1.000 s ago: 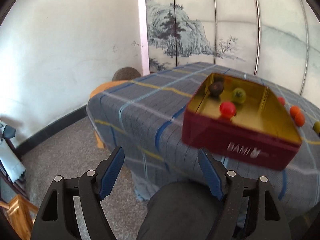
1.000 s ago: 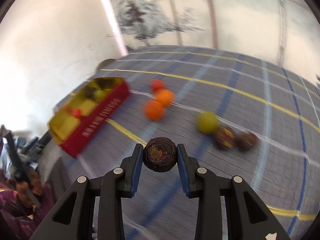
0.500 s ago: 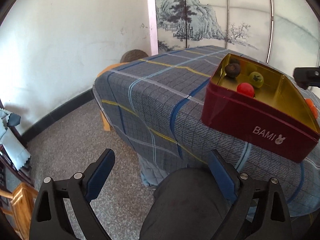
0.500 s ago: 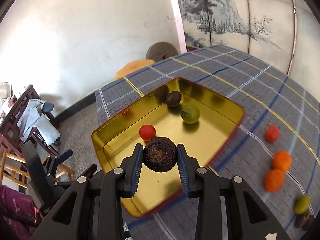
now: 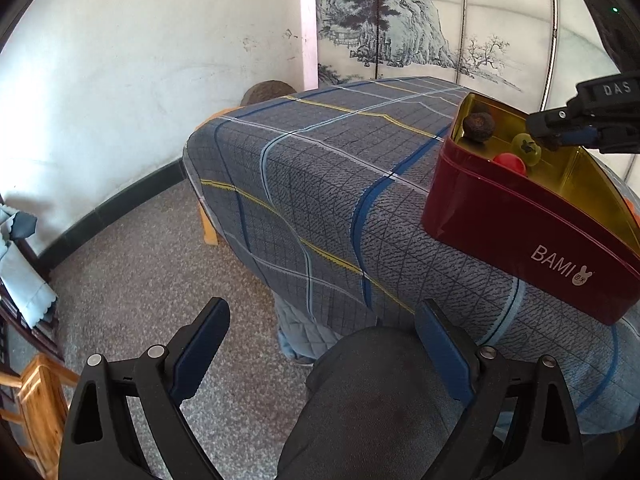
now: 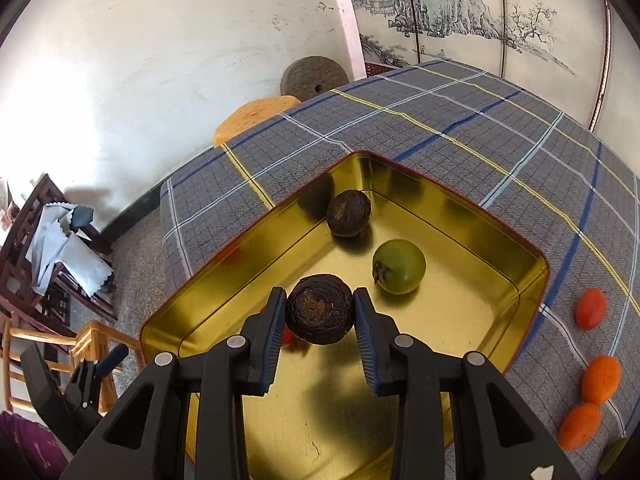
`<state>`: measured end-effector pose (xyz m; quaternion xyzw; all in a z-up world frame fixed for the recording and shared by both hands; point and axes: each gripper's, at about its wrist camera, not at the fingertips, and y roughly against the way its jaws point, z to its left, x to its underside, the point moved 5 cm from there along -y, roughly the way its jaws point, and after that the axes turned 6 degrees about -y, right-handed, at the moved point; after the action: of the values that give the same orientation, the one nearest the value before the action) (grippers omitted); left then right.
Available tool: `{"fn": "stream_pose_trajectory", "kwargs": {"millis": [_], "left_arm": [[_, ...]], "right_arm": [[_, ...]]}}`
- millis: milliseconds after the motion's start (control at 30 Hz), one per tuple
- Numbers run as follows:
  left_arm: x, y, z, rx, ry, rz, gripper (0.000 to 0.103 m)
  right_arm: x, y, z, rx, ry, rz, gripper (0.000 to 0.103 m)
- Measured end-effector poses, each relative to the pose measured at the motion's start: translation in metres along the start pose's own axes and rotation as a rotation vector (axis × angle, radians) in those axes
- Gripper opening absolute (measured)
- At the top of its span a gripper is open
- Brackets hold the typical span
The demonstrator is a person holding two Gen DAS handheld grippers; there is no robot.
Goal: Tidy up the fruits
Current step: 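Carry the brown fruit into the tin with the right gripper and release, then grasp an orange with the left gripper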
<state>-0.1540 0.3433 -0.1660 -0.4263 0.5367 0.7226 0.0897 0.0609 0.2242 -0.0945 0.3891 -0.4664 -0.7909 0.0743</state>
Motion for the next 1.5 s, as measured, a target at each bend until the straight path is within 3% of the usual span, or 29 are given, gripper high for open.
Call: {"fn": "stream_pose_trajectory", "kwargs": {"millis": [300, 433, 600, 800, 967, 1100, 1233, 1400, 1500], "left_arm": [[0.001, -0.001, 0.000, 0.001, 0.000, 0.009, 0.094], [0.000, -0.002, -0.002, -0.001, -0.004, 0.013, 0.094], [0.001, -0.001, -0.003, -0.006, -0.012, 0.013, 0.094], [0.001, 0.000, -0.004, -0.011, -0.015, 0.014, 0.094], [0.001, 0.002, -0.006, -0.023, -0.027, 0.011, 0.094], [0.002, 0.003, -0.007, -0.037, -0.038, 0.011, 0.094], [0.001, 0.004, -0.008, -0.057, -0.042, 0.010, 0.094], [-0.002, 0.018, -0.003, -0.090, -0.013, -0.043, 0.094], [-0.013, 0.036, -0.013, -0.136, -0.093, -0.089, 0.094]], "right_arm": [[-0.018, -0.008, 0.010, -0.039, -0.020, -0.034, 0.034], [-0.024, 0.010, 0.013, -0.083, -0.028, -0.119, 0.056], [-0.023, 0.040, 0.012, -0.114, -0.038, -0.201, 0.060], [0.014, 0.089, 0.002, -0.071, -0.001, -0.282, 0.082], [0.073, 0.128, -0.042, 0.077, -0.013, -0.300, 0.095], [0.119, 0.164, -0.108, 0.221, -0.128, -0.297, 0.103], [0.164, 0.197, -0.181, 0.412, -0.270, -0.264, 0.103], [0.211, 0.227, -0.264, 0.565, -0.457, -0.206, 0.103], [0.239, 0.240, -0.302, 0.657, -0.525, -0.150, 0.103]]}}
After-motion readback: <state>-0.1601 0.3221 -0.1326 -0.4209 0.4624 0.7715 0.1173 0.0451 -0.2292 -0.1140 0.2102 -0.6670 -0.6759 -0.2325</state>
